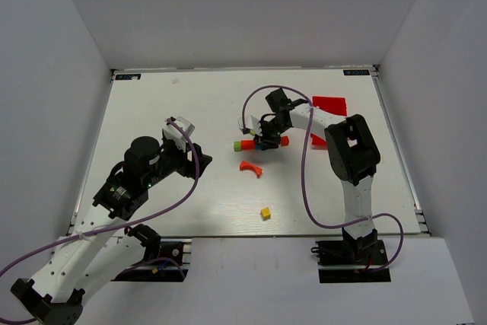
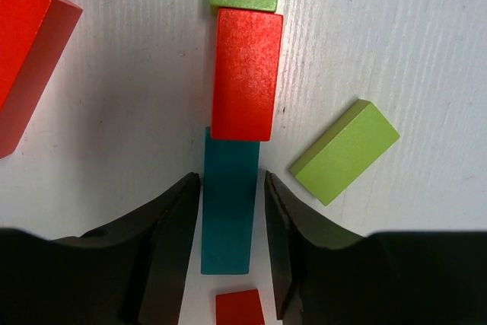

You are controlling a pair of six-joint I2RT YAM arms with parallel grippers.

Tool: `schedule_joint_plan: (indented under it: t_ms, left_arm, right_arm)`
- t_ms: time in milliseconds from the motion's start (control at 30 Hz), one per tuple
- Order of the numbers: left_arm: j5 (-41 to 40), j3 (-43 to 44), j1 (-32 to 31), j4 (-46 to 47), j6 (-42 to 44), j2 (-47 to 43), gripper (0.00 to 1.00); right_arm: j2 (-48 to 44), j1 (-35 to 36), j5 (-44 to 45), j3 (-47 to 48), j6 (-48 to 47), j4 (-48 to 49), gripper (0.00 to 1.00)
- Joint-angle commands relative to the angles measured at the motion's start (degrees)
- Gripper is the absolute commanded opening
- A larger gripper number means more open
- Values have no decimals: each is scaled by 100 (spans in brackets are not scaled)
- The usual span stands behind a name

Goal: Build the wood block tower

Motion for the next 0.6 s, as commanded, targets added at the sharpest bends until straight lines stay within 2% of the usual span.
schedule_joint_plan:
  t_ms: [0,33,133,300,567]
  left_arm:
    - [75,-41,28,24,41,-77,78]
    - [75,-41,28,24,41,-77,78]
    - [75,-41,28,24,41,-77,78]
    - [75,-41,28,24,41,-77,78]
    - [75,-41,28,24,41,-77,78]
  right_arm:
    - [12,63,90,-188,87,-146,46]
    - [20,46,90,-189,96,-102,55]
    - [-6,54,125,-224,131,-32,64]
    - [-59,54,169,-241,149,-66,64]
    - [-804,19,231,-628,148,-137,65]
